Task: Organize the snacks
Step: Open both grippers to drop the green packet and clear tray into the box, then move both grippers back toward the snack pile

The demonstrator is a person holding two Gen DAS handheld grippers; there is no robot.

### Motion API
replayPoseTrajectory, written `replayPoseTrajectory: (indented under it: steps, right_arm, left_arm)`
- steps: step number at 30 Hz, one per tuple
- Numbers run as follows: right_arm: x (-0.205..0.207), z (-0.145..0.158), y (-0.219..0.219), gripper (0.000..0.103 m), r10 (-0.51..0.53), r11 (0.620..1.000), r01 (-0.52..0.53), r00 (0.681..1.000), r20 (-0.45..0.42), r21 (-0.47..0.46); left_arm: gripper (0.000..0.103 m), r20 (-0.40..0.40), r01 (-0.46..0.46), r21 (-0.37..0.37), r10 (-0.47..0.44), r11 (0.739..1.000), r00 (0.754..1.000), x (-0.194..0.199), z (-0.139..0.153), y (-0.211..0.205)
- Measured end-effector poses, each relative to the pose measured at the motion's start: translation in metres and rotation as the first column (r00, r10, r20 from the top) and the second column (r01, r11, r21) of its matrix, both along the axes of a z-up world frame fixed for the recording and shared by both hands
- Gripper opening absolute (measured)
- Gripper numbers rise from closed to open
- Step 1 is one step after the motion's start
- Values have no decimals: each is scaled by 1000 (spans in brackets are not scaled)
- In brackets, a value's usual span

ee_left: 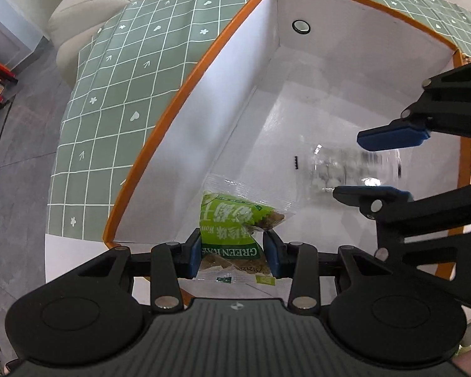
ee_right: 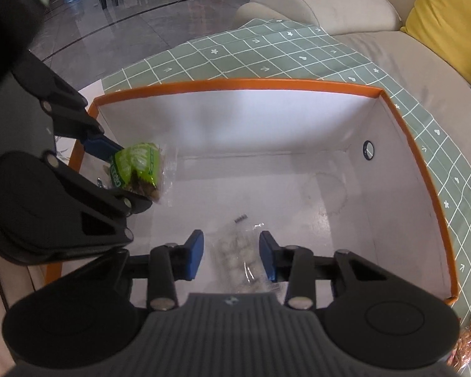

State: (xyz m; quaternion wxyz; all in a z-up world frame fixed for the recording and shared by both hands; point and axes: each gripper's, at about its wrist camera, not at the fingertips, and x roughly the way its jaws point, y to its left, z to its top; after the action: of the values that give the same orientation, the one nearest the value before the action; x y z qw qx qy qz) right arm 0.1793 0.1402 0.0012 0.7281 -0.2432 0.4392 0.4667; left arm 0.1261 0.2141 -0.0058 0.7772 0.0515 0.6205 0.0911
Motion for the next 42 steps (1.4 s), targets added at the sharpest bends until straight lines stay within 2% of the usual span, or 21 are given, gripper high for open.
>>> replayPoseTrajectory:
  steps: [3, 6, 8, 10, 12, 19, 23, 25, 28, 33, 38, 42]
  right_arm:
    - [-4, 3, -2, 44, -1, 1000, 1, 1000, 18, 0]
    - [-4, 3, -4, 50, -13, 1000, 13, 999, 46, -4]
    - [-2, 3, -6, 52, -21, 1000, 21, 999, 42, -3]
    - [-3, 4, -8, 55, -31, 999, 32, 998, 57, -6]
    - [-2, 5, -12, 58, -48, 999, 48, 996, 69, -6]
    - [3, 20, -35, 71, -132, 989, 127, 988, 74, 70]
    - [1, 34, -55, 71, -184, 976, 172, 979, 83, 133]
    - [0, 43, -68, 72, -211, 968, 194, 973, 96, 160]
    - [-1, 56, -92, 85, -265, 949, 236, 956, 124, 210]
    - [-10, 77, -138, 85, -383, 896, 327, 912, 146, 301]
    - [-25, 84, -180, 85, -493, 841, 415, 851, 178, 346]
    - [-37, 80, -216, 85, -578, 789, 495, 799, 167, 364]
  left_arm:
    - [51, 1, -1, 15, 1, 1000, 1000, 0, -1, -2]
    - [52, -1, 6, 16, -6, 1000, 1000, 0, -1, -4]
    - [57, -2, 9, 24, -9, 1000, 1000, 0, -1, -5]
    - [69, 7, 9, 37, -9, 999, 1000, -1, 1, -6]
    - [75, 26, 3, 49, -5, 999, 1000, -2, 5, -6]
    - [76, 96, -6, 30, 3, 1000, 995, -10, 27, -12]
    - [76, 169, -15, 15, 12, 1000, 985, -15, 45, -22]
    - [76, 216, -21, 8, 18, 1000, 976, -19, 55, -29]
    - [76, 294, -21, 4, 19, 1000, 956, -25, 71, -44]
    - [77, 413, -5, -37, 20, 999, 910, -35, 93, -69]
    - [78, 516, 28, -116, 36, 993, 856, -44, 108, -98]
    - [78, 565, 52, -224, 87, 973, 820, -51, 110, -118]
